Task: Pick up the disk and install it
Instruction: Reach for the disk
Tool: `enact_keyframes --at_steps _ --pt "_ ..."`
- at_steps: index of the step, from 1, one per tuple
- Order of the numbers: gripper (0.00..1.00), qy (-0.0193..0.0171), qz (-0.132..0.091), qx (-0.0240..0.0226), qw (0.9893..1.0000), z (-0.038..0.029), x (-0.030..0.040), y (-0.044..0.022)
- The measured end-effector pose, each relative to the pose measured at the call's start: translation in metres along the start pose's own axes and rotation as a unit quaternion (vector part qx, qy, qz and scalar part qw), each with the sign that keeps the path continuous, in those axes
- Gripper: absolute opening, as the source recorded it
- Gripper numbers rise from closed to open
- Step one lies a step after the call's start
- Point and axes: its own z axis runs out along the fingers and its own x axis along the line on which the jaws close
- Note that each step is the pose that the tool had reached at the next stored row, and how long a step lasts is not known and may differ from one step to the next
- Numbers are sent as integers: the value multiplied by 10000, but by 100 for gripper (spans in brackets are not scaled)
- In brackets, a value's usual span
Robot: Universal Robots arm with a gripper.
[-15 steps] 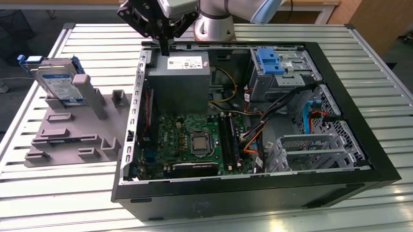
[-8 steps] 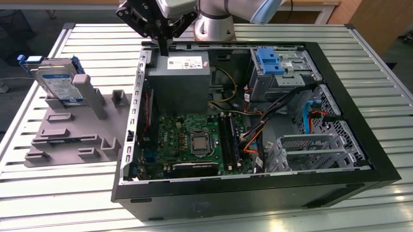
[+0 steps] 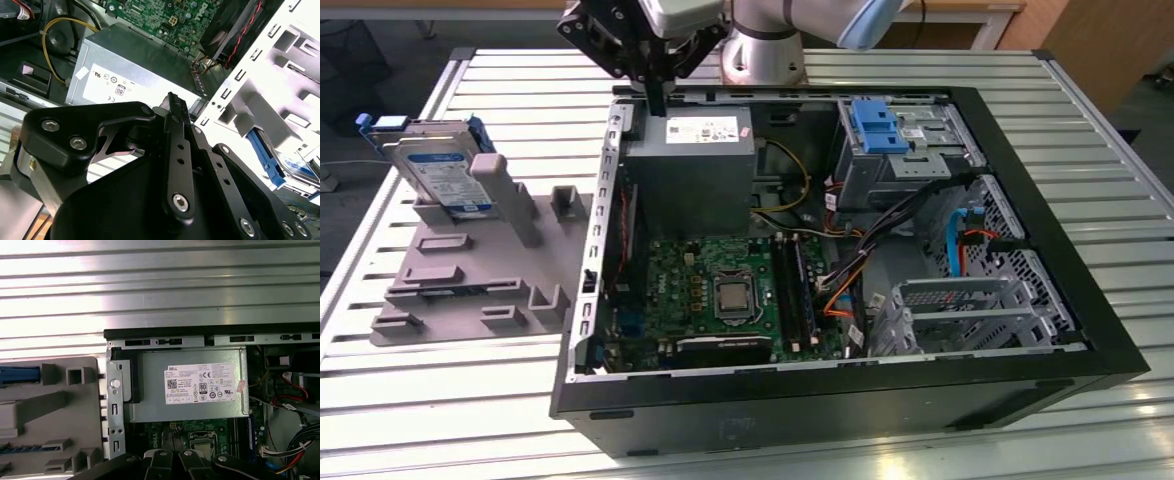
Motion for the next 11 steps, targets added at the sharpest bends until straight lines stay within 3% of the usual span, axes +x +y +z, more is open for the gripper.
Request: enact_keyframes --at_steps 11 --pt "11 0 0 0 10000 3 29 -2"
